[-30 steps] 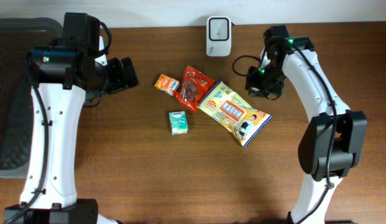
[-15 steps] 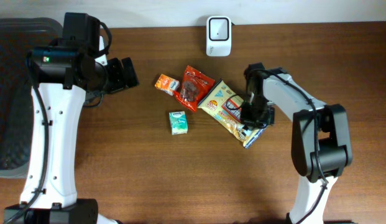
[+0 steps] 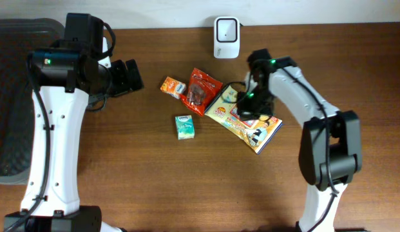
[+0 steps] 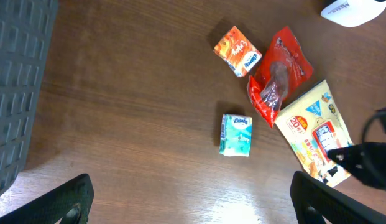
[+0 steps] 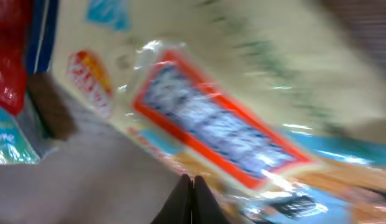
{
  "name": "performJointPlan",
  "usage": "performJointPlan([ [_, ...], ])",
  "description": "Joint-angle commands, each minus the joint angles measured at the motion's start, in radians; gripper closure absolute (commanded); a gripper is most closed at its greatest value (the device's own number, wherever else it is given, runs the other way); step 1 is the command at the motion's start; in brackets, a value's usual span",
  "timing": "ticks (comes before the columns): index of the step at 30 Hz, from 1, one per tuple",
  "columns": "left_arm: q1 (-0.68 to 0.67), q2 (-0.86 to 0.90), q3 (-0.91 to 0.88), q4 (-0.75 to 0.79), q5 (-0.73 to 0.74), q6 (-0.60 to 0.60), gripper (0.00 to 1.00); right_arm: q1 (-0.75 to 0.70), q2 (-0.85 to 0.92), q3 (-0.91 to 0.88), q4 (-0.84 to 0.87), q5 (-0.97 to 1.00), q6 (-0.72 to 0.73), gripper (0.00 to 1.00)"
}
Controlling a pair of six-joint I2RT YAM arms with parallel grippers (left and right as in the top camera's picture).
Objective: Scan the item barcode
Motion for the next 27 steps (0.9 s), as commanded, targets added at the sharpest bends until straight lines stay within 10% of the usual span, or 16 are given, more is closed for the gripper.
performJointPlan([
  [1,0.002,0.003,0.0,0.002,0.01,-0.009,0.01,0.042,-0.017,-0.087,0.034,0.108,0.079,0.96],
  [9,0.002,0.003,0.0,0.002,0.01,-0.009,0.01,-0.017,-0.018,-0.209,-0.002,0.202,0.14,0.96],
  [18,0.002,0.003,0.0,0.002,0.01,-0.009,0.01,-0.065,-0.021,0.047,-0.313,0.27,0.053,0.96],
  [27,0.003,0.003,0.0,0.002,0.007,-0.009,0.01,-0.062,-0.014,-0.002,-0.177,0.272,0.057,0.96],
])
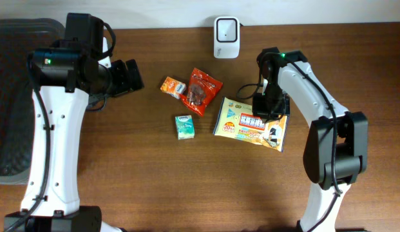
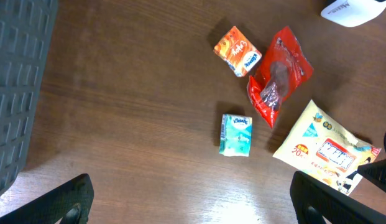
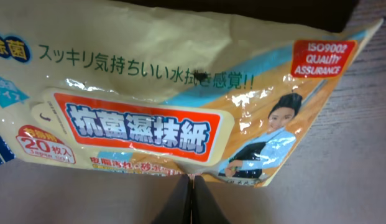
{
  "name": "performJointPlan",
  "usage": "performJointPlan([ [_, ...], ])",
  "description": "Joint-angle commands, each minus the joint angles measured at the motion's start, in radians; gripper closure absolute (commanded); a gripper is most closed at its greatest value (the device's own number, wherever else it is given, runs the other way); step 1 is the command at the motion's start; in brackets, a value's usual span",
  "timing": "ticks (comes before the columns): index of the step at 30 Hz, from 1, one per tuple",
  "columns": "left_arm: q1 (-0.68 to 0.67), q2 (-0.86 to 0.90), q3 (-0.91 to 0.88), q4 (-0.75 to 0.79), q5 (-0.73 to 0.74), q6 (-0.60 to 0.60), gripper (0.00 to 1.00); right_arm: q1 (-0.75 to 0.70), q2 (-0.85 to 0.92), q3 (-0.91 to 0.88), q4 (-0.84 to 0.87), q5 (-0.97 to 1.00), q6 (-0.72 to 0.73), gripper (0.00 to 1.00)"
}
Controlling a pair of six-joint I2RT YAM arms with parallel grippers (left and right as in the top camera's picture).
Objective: Scan the item barcode
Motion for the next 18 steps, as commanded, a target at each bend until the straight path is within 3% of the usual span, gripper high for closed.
performJointPlan([
  [1,0.002,0.003,0.0,0.002,0.008,-0.009,0.01,0.006,-0.011,-0.103,0.052,0.021,0.002,0.96],
  [5,0.002,0.003,0.0,0.002,0.007,-0.01,0.01,0.005,-0.011,-0.234,0.13,0.01,0.053,0.96],
  [8,0.002,0.003,0.0,0.002,0.007,-0.009,0.01,0.004,-0.015,-0.221,0.092,0.007,0.057,0.96],
  [15,0.002,0.003,0.0,0.002,0.007,-0.009,0.01,0.001,-0.021,0.121,-0.083,0.022,0.023,0.96],
  [16,0.002,0.003,0.0,0.002,0.007,-0.009,0.01,0.001,-0.021,0.172,-0.084,0.022,0.006,0.91],
  [18,0.002,0.003,0.0,0.002,0.007,-0.009,0.01,-0.002,-0.021,0.248,-0.077,0.038,0.004,0.46],
])
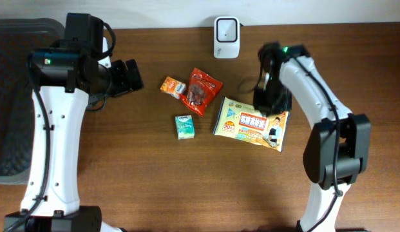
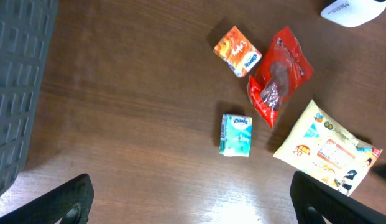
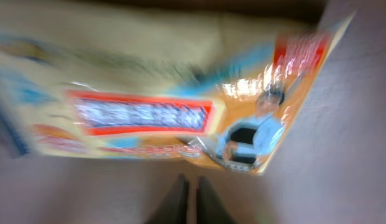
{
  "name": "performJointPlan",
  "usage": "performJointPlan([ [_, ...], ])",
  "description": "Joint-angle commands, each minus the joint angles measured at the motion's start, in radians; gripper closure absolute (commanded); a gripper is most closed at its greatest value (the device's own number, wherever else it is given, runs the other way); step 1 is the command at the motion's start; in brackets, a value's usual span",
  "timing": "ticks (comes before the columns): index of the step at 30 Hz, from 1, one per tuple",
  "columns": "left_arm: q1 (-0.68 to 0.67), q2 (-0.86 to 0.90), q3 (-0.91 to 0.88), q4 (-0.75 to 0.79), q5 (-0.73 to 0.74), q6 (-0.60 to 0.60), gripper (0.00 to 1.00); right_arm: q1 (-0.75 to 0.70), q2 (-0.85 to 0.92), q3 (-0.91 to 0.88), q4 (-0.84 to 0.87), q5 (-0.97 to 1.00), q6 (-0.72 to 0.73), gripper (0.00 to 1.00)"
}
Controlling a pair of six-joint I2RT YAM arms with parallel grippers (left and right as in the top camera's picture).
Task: Scan the item barcode
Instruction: 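Release the wipes pack and raise the right gripper to the upper right, then reach the left gripper to the wipes pack and grasp its edge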
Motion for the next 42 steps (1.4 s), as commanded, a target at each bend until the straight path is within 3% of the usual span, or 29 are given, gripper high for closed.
performJointPlan([
  [1,0.002,0.003,0.0,0.002,0.008,-0.009,0.01,-0.003,-0.021,0.136,0.011,0.048,-0.023,0.21],
  [2,0.002,0.003,0.0,0.002,0.008,-0.009,0.01,-0.006,-0.021,0.152,0.019,0.063,-0.023,0.06],
  [3,0.002,0.003,0.0,0.002,0.008,-0.009,0.01,-0.011,-0.021,0.163,0.036,0.081,-0.023,0.01],
  [28,0.002,0.003,0.0,0.019,0.012,-0.01,0.01,-0.029,-0.02,0.165,0.119,0.087,0.015,0.01],
  [32,-0.004,0.005,-0.004,0.042,0.159,-0.003,0.0,-0.029,-0.02,0.165,0.119,0.087,0.015,0.01],
  [36,-0.093,0.006,-0.065,0.128,0.262,0.121,0.01,-0.029,-0.02,0.165,0.119,0.087,0.015,0.01],
  [42,-0.268,0.051,-0.27,0.28,0.258,0.126,0.01,-0.029,-0.02,0.165,0.119,0.087,0.015,0.01],
])
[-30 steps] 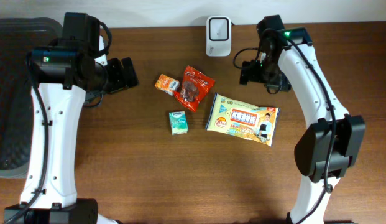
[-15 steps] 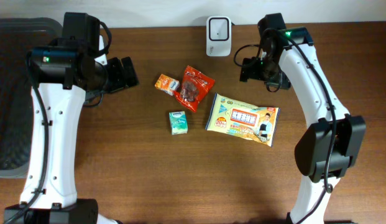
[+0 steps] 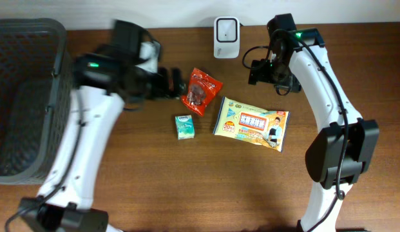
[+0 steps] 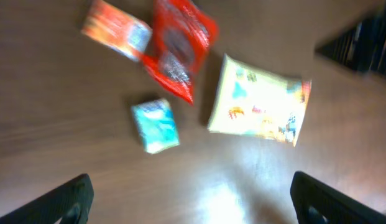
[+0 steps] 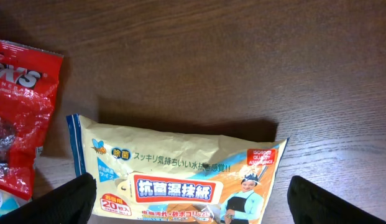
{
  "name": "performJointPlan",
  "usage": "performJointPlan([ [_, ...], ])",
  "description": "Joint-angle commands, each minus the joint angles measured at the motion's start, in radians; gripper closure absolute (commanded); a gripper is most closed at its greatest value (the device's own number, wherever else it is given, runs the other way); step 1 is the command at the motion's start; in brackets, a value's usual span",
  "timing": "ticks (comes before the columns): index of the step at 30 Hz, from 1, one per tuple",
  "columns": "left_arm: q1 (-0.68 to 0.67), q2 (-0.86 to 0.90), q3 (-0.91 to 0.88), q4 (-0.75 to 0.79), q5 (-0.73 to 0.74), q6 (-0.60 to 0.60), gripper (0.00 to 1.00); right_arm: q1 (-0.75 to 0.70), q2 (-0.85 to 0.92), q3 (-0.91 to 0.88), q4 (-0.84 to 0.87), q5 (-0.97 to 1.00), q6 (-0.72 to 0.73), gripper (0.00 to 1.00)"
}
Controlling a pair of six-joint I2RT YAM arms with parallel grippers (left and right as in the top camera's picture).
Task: Scan the item barcode
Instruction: 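Reach the left gripper to the wipes pack and grasp its edge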
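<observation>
The yellow wipes pack [image 3: 251, 122] lies flat, label up, on the table; no barcode shows on it. The white scanner [image 3: 226, 29] stands at the back edge. My right gripper [image 3: 263, 69] hangs open above the pack's far edge, holding nothing; the right wrist view shows the wipes pack [image 5: 180, 174] between its fingers [image 5: 62, 202]. My left gripper [image 3: 176, 82] is open over the small items. The blurred left wrist view shows the wipes pack [image 4: 261, 109], a red snack bag [image 4: 177, 53], a green tissue pack [image 4: 155, 124] and an orange box [image 4: 115, 29].
The red snack bag [image 3: 201, 90] lies left of the wipes pack, the green tissue pack [image 3: 184, 127] in front of it. A dark mesh basket [image 3: 26, 96] fills the table's left end. My left arm covers the orange box in the overhead view.
My right gripper was shut low at the wipes pack; now it is open, higher and farther back. My left arm has moved from beside the basket to over the orange box and snack bag.
At first my right gripper was shut with its tips on the wipes pack, which lay slanted against the red bag. Then the pack lay turned level, clear of the bag, and stayed there. Now the right gripper is open above it and the left arm is over the items.
</observation>
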Motion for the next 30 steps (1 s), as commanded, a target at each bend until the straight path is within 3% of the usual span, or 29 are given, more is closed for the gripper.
performJointPlan([
  [1,-0.107,0.058,-0.136,0.074,0.039,0.035,0.01,-0.002,-0.02,0.018,0.003,0.017,0.011,0.01],
  [6,-0.16,0.116,-0.207,0.215,0.04,0.034,0.0,-0.002,-0.02,0.018,0.003,0.017,0.011,0.01],
  [10,-0.173,0.196,-0.211,0.26,0.05,0.035,0.09,-0.002,-0.02,0.018,0.003,0.016,0.011,0.01],
  [17,-0.175,0.422,-0.212,0.417,0.306,0.058,0.12,-0.002,-0.02,0.018,0.003,0.016,0.011,0.01],
  [30,-0.209,0.526,-0.218,0.478,0.329,0.117,0.11,-0.002,-0.02,0.018,0.003,0.016,0.011,0.01],
])
